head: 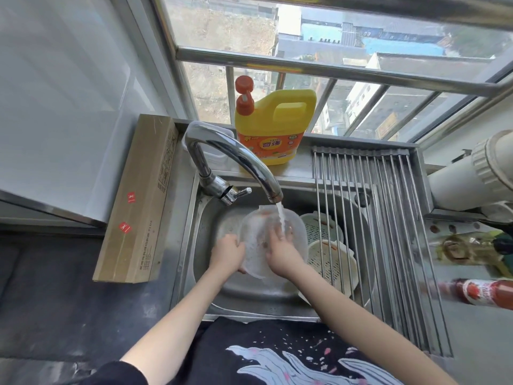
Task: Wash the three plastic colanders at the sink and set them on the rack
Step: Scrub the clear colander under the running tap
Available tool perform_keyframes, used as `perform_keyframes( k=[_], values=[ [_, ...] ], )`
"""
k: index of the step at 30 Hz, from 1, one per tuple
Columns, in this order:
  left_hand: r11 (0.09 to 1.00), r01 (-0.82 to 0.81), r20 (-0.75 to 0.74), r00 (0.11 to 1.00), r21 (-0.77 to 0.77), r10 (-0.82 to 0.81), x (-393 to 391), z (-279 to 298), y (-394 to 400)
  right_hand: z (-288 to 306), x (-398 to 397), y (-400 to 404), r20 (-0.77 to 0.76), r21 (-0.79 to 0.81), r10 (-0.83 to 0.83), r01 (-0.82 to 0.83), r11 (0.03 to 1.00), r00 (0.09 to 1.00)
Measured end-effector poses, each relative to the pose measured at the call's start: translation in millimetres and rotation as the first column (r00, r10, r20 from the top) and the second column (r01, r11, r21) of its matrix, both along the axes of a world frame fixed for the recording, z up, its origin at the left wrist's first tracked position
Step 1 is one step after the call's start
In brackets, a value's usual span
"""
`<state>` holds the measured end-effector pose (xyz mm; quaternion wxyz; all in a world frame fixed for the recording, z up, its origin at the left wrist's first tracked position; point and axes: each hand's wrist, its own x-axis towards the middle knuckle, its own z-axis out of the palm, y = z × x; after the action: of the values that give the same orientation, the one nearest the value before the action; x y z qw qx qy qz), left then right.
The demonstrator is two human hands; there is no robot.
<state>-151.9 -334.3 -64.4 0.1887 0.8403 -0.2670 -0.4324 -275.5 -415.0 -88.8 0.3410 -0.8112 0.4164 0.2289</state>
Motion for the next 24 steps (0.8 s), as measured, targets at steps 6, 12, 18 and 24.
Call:
perform_keyframes(
  k=[6, 12, 18, 24],
  values=[
    [0.992, -0.123, -0.116, 0.986, -0.014, 0.120, 3.0, -2.8, 4.0, 14.1, 2.7, -0.9, 0.025, 0.157, 0.385, -0.384, 0.910, 0.923],
    [0.957, -0.248, -0.256, 0.925, 0.153, 0.281, 8.6, -14.8, 9.5, 34.0, -31.7, -21.3, 0.003, -0.264, 0.514, -0.495, 0.828, 0.858],
    [0.933, -0.333, -0.315, 0.879, 0.135, 0.359, 8.2, -16.4, 3.3, 23.1, -57.6, -16.8, 0.225, -0.544, 0.395, -0.221, 0.809, 0.891],
    [0.964, -0.252, -0.115, 0.963, -0.082, 0.242, 16.0, -14.0, 8.8, 24.9, -55.9, -15.3, 0.397, -0.181, -0.362, 0.459, 0.870, 0.843]
  ],
)
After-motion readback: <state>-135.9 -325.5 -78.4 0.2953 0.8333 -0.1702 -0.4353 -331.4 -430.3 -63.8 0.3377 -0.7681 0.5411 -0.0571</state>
